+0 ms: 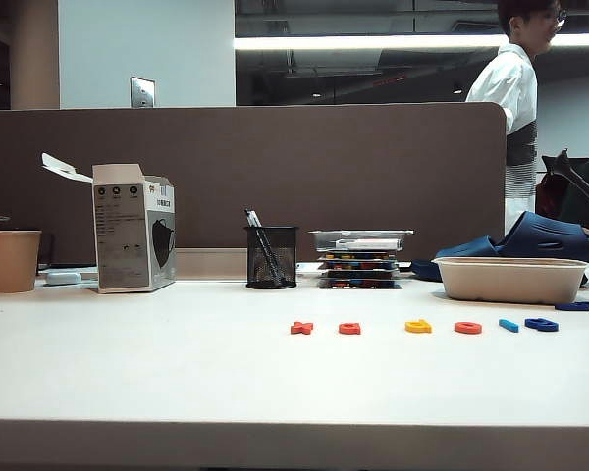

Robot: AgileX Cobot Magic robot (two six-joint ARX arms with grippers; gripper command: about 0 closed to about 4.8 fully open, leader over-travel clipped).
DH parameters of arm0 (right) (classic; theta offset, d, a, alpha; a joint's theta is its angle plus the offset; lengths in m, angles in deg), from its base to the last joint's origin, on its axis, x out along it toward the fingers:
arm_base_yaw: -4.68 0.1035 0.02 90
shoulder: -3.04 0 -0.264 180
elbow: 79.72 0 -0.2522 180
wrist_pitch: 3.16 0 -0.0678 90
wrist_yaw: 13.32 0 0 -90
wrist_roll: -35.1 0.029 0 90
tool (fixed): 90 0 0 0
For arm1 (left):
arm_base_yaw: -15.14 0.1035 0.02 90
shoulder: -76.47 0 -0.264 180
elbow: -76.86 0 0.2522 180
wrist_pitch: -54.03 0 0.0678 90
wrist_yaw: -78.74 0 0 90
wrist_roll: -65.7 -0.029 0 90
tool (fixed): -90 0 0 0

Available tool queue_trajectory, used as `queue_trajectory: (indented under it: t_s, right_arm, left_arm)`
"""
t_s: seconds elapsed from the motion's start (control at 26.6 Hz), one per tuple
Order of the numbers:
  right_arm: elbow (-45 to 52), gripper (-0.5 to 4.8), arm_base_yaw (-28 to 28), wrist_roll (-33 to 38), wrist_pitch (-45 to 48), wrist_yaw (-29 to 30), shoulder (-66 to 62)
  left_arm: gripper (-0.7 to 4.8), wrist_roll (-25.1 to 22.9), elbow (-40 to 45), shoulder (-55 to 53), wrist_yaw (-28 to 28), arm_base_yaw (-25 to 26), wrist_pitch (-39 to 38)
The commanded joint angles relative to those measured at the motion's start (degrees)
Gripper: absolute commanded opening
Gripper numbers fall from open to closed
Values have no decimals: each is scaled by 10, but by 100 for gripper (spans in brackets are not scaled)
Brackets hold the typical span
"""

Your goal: Select the appropriate letters from the row of letter magnets placed on the table to arrange into the word "dog".

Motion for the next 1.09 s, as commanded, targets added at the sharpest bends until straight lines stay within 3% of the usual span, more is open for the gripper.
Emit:
queue_trajectory:
  t_s: [0.04,0.56,0.83,1.09]
  right_arm:
    - [2,-7,0,1,10,-5,4]
    - [2,-7,0,2,10,-5,4]
    - [2,-7,0,3,10,-5,4]
    - [2,-7,1,3,10,-5,4]
  left_arm:
    - [-5,39,-3,-8,-61,-58,33]
    - [-5,168,-3,-92,-221,-269,99]
    - [-5,172,-3,-127,-291,-349,137]
    - [-5,172,-2,-131,-315,-365,188]
